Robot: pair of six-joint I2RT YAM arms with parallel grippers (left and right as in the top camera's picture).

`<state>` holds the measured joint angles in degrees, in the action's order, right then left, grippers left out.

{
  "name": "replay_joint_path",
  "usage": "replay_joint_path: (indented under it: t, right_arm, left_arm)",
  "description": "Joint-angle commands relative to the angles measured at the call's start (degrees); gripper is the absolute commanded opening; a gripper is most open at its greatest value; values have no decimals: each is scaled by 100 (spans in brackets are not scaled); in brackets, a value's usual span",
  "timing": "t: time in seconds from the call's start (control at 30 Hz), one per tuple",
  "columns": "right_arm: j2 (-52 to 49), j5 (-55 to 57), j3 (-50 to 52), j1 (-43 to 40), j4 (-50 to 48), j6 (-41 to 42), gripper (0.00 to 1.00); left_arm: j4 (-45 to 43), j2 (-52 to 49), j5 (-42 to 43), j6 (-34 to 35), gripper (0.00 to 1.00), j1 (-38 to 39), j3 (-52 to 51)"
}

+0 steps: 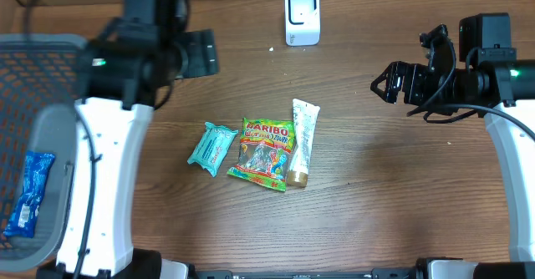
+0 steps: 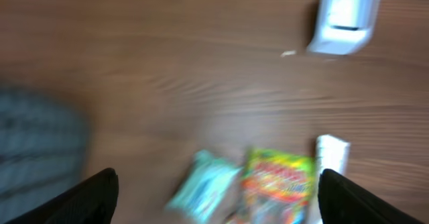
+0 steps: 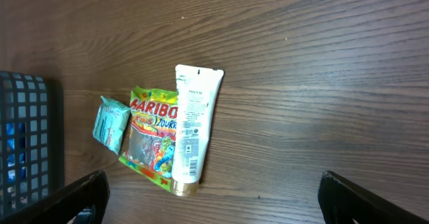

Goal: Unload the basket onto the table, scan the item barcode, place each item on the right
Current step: 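Place the teal pack left of the Haribo bag and release, then reach into the basket and grasp the blue snack bar with left gripper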

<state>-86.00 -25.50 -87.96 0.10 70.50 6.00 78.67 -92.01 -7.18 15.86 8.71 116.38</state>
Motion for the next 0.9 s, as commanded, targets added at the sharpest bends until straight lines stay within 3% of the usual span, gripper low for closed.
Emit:
replay_joint_path:
  t: [0.0,0.2,0.27,0.37,0.63,0.73,0.87]
  right_arm:
    - [35,-2,-125,28,-11,-7,100]
    - [35,-2,-125,28,-22,-22,100]
    - [35,-2,-125,28,-15,-28,100]
    - [35,-2,-125,28,-35,-28,100]
    - [35,-2,-125,28,-79,-28,100]
    - [35,-2,-125,28,-79,-28,100]
    - [35,-2,-125,28,-74,-28,100]
  left_arm:
    - [791,63,-981,-2,87,-629,822]
    - [1451,267,-977,111,89,-2612,885]
    - [1141,236,-833,107,90,-3576,625]
    - [413,175,-511,109,90,-4387,-127]
    - [-2015,-83,-542,-463,87,-4861,-2564]
    - [-2820,-328,-546,-1078,85,-4854,-3265]
    - [-3729,-839,-885,-2500,82,-4876,-3969]
